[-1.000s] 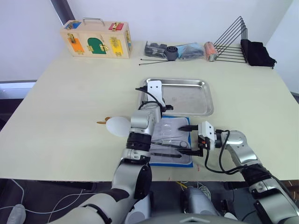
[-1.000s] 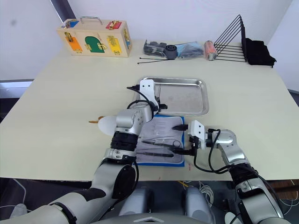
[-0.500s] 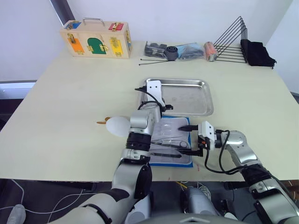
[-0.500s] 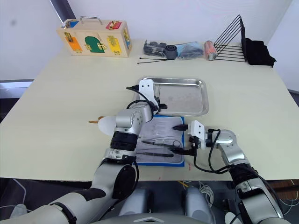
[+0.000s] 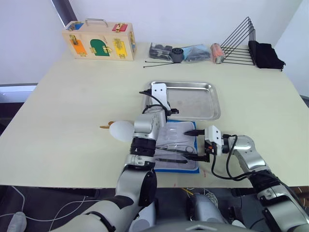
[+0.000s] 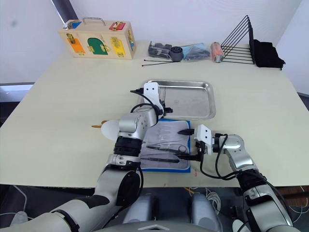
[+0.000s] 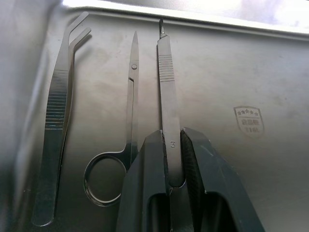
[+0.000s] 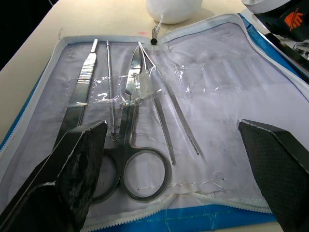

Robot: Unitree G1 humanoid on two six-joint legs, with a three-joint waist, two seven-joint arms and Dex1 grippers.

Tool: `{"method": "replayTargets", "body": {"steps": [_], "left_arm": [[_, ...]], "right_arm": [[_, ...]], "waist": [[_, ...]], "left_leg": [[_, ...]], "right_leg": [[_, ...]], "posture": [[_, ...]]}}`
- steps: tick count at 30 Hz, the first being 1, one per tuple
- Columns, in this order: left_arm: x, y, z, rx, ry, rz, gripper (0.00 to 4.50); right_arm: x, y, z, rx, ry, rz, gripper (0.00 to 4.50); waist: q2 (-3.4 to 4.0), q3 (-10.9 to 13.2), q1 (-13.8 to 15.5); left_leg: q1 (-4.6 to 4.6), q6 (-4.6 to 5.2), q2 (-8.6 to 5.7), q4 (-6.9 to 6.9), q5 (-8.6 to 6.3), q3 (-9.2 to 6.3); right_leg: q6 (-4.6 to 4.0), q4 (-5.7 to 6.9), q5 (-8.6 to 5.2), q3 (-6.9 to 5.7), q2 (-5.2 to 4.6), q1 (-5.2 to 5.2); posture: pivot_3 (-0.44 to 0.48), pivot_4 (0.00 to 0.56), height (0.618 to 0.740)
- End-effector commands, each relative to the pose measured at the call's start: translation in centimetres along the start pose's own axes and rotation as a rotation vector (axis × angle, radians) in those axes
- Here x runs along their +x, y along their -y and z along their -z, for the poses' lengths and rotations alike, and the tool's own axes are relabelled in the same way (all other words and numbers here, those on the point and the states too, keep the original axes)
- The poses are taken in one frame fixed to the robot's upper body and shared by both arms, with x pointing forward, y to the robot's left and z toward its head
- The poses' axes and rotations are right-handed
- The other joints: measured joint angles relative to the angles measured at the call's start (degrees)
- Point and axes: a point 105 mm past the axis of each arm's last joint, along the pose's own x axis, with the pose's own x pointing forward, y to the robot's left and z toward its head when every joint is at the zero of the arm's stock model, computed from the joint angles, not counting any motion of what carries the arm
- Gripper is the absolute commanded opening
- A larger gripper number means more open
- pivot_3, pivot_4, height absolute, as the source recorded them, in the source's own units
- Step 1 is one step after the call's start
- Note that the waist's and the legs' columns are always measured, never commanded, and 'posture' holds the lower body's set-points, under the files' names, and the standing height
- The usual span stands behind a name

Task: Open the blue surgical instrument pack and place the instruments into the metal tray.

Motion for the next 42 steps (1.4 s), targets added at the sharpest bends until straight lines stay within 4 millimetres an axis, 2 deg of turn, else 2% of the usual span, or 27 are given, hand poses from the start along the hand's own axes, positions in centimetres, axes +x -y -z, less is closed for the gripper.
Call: {"method": "replayTargets", "body": {"steps": [1, 4, 14, 23, 29, 32, 39, 42], "left_arm": [[-0.2, 0.3, 0.0, -0.01, 0.005, 0.012, 1.36], [-0.1, 0.3, 0.0, -0.01, 0.004, 0.004, 2.55], [-0.3, 0.5, -0.6, -0.004, 0.027, 0.017, 2.55], [-1.3, 2.2, -3.8, 0.044, 0.18, 0.129, 2.55], [-3.1, 4.4, -6.0, 0.124, 0.33, 0.391, 2.55], [-4.2, 4.6, -6.6, 0.176, 0.395, 0.507, 2.55], [-7.1, 3.2, -5.1, 0.313, 0.409, 0.765, 2.55], [-8.5, 1.8, -3.7, 0.381, 0.378, 0.835, 2.55]], "right_arm": [[-0.1, -2.5, 4.4, 0.149, -0.127, -0.034, 4.5], [-0.1, -2.6, 4.4, 0.15, -0.127, -0.033, 4.5], [-0.1, -2.6, 4.4, 0.148, -0.127, -0.031, 4.5], [0.0, -2.5, 4.4, 0.149, -0.126, -0.031, 4.5], [0.0, -2.5, 4.4, 0.15, -0.126, -0.03, 4.5], [0.0, -2.6, 4.4, 0.151, -0.124, -0.03, 4.5], [0.1, -2.5, 4.4, 0.153, -0.118, -0.028, 4.5], [0.1, -2.5, 4.3, 0.154, -0.114, -0.026, 4.5]], "waist": [[0.0, 0.0, 0.0], [0.0, 0.0, 0.0], [0.01, 0.0, 0.0], [0.01, 0.0, 0.0], [0.01, 0.0, -0.1], [0.02, 0.0, -0.1], [0.04, 0.0, -0.2], [0.03, 0.0, -0.2]], "left_leg": [[0.0, 0.0, 0.0, 0.0, 0.0, 0.0], [0.0, 0.0, 0.0, 0.0, 0.0, 0.0], [0.02, 0.0, 0.0, 0.0, 0.0, 0.0], [0.01, 0.0, 0.0, 0.0, 0.0, 0.01], [0.0, -0.01, 0.0, 0.0, 0.01, 0.09], [0.0, -0.02, 0.0, -0.01, 0.01, 0.16], [0.03, -0.01, 0.02, -0.04, 0.01, 0.17], [0.02, 0.0, 0.03, -0.04, 0.0, 0.14]], "right_leg": [[0.0, 0.0, 0.0, 0.0, 0.0, 0.0], [0.0, 0.0, 0.0, 0.0, 0.0, 0.0], [0.0, 0.0, 0.0, 0.01, 0.0, 0.01], [0.0, 0.0, 0.0, 0.0, 0.0, 0.01], [0.0, 0.0, 0.0, -0.01, 0.0, 0.0], [-0.01, -0.01, 0.0, -0.01, 0.0, 0.01], [-0.02, -0.01, -0.01, 0.02, 0.02, 0.0], [-0.02, -0.02, -0.01, 0.01, 0.01, 0.0]], "posture": [[0.0, 0.15, 0.74], [0.0, 0.15, 0.74], [0.0, 0.15, 0.74], [0.0, 0.15, 0.74], [0.0, 0.15, 0.74], [0.0, 0.15, 0.74], [0.0, 0.15, 0.74], [0.0, 0.15, 0.74]]}}
